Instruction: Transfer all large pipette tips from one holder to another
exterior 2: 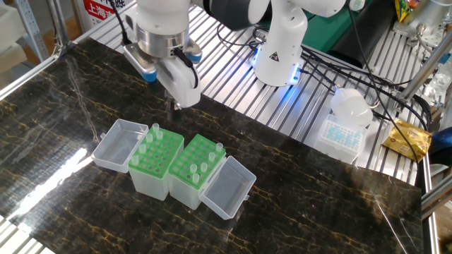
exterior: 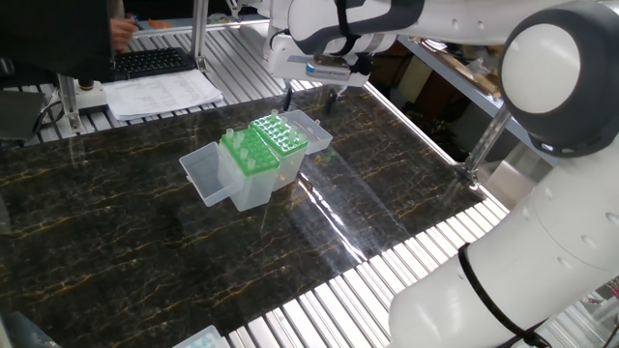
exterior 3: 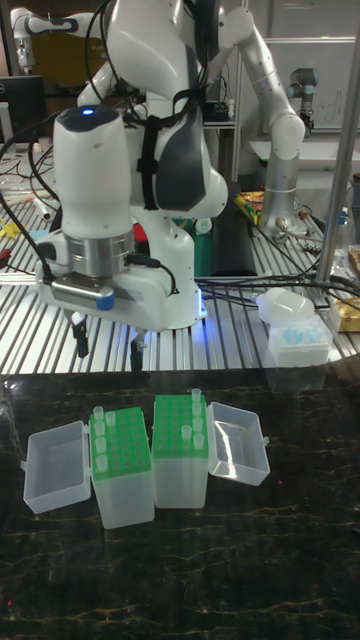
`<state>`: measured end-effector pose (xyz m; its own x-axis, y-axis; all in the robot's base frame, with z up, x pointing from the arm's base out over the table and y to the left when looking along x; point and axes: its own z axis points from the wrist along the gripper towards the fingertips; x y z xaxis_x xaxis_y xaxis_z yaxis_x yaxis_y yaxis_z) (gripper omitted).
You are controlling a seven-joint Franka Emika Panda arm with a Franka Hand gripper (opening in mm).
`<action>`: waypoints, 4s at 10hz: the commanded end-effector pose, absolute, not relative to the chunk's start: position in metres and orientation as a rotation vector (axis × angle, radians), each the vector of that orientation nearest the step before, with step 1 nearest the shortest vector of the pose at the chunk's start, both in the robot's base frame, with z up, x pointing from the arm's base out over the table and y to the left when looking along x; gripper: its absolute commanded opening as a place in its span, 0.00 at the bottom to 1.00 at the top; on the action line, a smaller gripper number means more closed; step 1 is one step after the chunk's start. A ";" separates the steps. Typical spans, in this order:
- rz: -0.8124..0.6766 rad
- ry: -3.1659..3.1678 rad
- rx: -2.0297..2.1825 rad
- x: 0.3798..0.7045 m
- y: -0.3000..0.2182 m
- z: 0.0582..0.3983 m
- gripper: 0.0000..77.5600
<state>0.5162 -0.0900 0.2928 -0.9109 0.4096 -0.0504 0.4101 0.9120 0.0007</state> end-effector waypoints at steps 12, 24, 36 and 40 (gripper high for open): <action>-0.023 2.659 1.665 0.501 -0.011 0.277 1.00; -0.023 2.493 1.884 0.532 0.013 0.270 1.00; 0.016 2.339 2.004 0.556 0.022 0.241 1.00; 0.042 2.310 2.023 0.560 0.024 0.231 1.00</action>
<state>0.5575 0.0228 0.2357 -0.1358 0.9901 -0.0365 0.9888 0.1378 0.0573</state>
